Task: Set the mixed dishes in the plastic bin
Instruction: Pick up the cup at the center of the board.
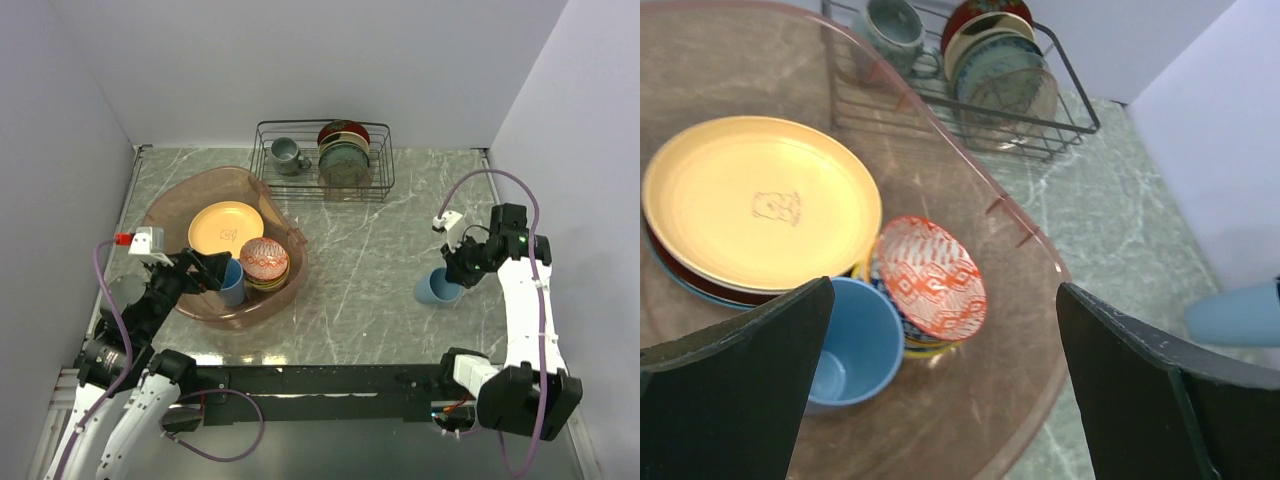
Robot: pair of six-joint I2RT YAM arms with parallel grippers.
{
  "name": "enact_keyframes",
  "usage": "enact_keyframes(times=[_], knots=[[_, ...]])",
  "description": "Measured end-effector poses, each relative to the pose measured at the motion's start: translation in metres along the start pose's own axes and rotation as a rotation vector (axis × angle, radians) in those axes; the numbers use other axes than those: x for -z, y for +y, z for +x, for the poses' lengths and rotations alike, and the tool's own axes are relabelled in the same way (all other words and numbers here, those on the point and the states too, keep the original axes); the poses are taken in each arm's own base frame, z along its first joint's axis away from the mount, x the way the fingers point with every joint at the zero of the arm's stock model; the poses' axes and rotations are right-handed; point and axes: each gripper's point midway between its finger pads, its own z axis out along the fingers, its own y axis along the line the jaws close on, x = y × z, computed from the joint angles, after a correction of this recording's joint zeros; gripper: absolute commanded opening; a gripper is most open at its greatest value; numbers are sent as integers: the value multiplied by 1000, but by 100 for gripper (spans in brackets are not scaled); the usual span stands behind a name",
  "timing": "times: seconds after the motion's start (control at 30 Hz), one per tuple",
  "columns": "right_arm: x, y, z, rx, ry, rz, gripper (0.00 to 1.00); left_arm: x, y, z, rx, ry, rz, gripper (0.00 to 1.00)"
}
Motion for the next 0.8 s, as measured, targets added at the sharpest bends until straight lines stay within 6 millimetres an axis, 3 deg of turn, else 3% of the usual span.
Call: enact_keyframes(times=[0.17, 0.37, 0.6, 0.8], knots=[[4, 17, -34, 24, -108, 11, 0, -9, -18, 0, 106, 71, 40, 99], [8, 36, -75, 50, -238, 23, 0, -26, -57, 11, 266, 219, 183, 99], [3, 43, -94, 16, -260, 32, 0, -34, -97, 25, 426, 356, 310, 99], [1, 45, -103, 6, -269, 51, 0, -30, -156, 45, 435, 479, 365, 99]])
